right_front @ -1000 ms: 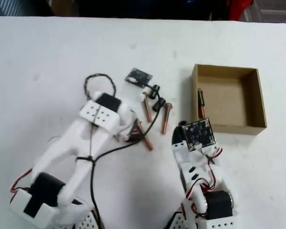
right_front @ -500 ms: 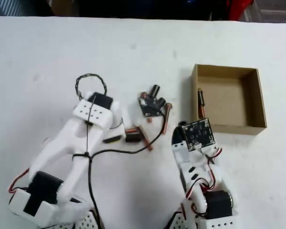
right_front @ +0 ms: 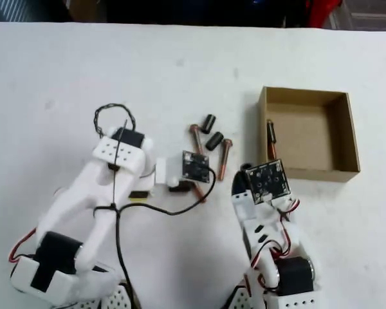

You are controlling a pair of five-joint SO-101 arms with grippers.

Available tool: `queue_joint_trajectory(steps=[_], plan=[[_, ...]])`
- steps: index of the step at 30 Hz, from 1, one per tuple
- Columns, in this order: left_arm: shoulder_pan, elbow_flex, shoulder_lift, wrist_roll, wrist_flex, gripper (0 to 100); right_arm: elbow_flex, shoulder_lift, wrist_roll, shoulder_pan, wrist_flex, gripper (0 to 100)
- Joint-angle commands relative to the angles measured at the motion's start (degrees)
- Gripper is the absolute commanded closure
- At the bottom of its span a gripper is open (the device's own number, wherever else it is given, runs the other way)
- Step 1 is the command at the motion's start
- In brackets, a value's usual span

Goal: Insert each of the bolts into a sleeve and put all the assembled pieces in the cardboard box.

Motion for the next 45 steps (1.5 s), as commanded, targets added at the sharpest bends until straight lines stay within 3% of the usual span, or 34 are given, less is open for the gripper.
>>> queue_joint_trajectory(steps=[1, 23, 45], plan=[[0.0, -0.8, -0.2, 4.0, 0.3, 89, -0.4, -0.7, 0.2, 0.2, -0.1, 98.1], [2.9, -0.2, 0.0, 4.4, -7.5, 88, -0.4, -0.7, 0.2, 0.2, 0.0, 98.1], [3.0, 1.0, -0.1, 4.1, -7.5, 88, 1.7, -0.6, 0.0, 0.0, 0.1, 98.1]])
